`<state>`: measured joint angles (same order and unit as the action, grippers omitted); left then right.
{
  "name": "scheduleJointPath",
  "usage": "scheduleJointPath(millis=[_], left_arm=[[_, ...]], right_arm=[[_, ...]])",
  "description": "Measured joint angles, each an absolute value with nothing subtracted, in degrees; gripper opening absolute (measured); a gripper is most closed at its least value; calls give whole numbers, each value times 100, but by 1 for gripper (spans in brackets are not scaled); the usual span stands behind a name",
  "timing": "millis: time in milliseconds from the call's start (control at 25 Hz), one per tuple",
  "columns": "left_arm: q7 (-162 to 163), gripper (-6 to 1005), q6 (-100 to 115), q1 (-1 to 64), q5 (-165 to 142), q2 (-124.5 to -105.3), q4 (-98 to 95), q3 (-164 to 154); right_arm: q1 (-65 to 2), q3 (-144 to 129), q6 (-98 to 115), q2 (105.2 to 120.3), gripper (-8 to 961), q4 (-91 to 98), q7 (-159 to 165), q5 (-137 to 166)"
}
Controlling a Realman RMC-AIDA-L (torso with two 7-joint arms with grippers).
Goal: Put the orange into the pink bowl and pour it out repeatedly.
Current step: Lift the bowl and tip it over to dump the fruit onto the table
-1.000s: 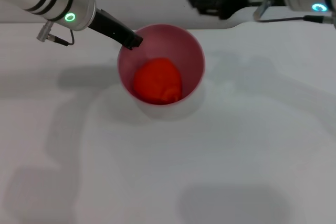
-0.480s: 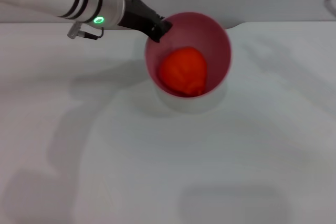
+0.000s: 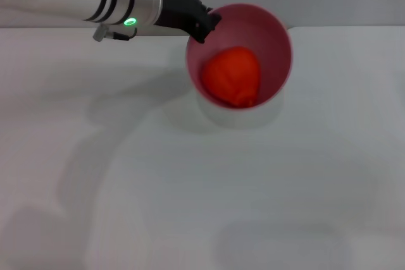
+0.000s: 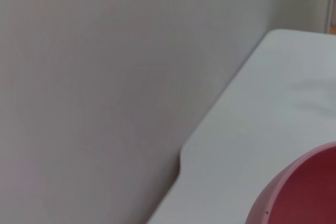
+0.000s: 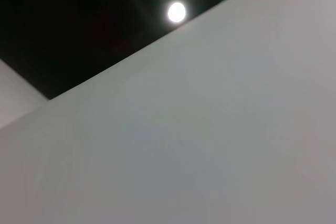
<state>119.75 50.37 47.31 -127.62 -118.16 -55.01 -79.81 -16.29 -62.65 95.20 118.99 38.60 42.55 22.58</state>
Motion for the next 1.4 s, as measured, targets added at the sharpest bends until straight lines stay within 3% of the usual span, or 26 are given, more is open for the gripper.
scheduleJointPath(millis=[640,1400], left_arm=[[12040,43,1747,3669,-12606,-11844,-6490,-10754],[11892,43,-2677,3463,-12660,-11882,-5903,-13073]], right_arm=[[-1417,-5691,10118,11904,498,3037,3460,1497],[-1509,-5735,10346,11900,497,3070,3463,1547]])
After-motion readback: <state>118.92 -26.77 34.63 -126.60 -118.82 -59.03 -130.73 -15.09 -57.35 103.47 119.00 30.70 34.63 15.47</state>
